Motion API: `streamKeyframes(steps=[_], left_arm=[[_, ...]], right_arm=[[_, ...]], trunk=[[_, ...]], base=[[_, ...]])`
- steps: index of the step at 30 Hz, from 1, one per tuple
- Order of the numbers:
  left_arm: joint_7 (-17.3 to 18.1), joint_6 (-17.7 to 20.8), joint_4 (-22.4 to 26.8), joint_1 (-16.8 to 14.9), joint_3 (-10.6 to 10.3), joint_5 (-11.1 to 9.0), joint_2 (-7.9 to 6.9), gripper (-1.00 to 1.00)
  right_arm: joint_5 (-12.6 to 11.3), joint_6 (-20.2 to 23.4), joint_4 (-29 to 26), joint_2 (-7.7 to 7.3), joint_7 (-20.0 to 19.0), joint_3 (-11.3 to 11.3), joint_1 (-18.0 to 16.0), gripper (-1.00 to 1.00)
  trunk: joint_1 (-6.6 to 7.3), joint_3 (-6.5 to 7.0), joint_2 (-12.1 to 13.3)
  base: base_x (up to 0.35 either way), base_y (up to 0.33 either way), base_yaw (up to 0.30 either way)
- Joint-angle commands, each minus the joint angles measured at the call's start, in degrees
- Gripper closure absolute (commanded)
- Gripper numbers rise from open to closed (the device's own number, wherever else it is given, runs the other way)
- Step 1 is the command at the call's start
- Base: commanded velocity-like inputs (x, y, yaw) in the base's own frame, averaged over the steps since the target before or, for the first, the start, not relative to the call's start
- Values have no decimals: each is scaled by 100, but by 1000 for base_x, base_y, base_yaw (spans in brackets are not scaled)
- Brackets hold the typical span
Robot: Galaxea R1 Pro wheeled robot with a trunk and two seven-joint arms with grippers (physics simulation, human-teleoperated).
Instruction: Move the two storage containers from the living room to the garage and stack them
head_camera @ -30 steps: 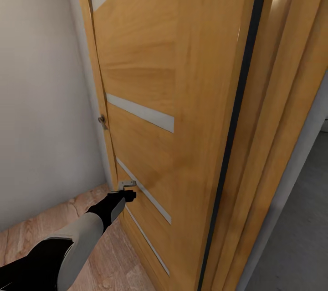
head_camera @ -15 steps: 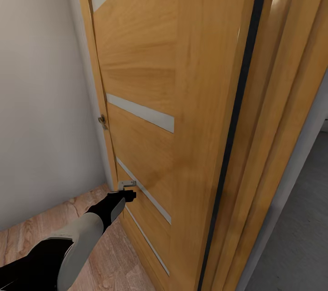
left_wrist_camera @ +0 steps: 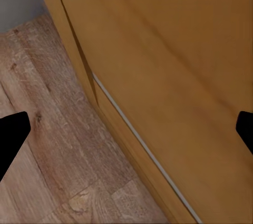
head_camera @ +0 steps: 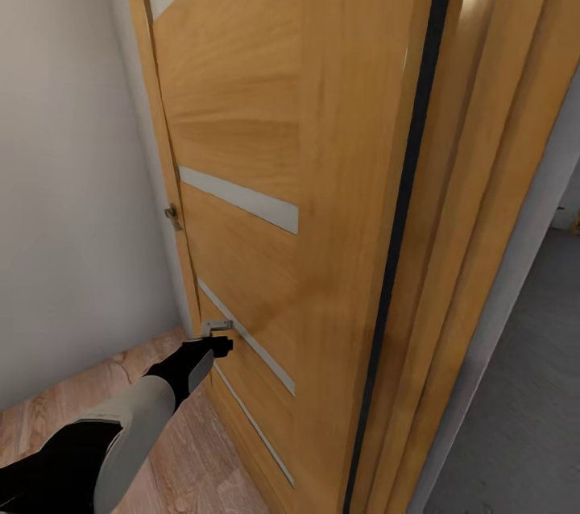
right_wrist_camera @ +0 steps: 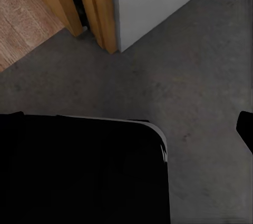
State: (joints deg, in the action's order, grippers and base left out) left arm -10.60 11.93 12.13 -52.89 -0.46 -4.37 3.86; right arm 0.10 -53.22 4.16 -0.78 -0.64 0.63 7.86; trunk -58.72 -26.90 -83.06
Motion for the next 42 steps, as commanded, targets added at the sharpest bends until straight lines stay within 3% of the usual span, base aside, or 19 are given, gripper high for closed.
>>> streamKeyframes(steps=[1,30,42], left_arm=[[19,20,44,-2,2,-108,536,-100],[16,20,44,-2,2,-107,537,-100],[17,19,44,-2,2,-104,528,-100]], right_arm=[[-2,-21,7,-1,-7,4,-3,-100],[-2,-21,7,-1,-3,-1,-3,-100],[-2,-30,6,-1,2,-1,-3,-100]], trunk=[[-1,-3,-2],[-1,-3,-2],[-1,-3,-2]], base=[[0,0,-81],[0,0,-2],[0,0,267]])
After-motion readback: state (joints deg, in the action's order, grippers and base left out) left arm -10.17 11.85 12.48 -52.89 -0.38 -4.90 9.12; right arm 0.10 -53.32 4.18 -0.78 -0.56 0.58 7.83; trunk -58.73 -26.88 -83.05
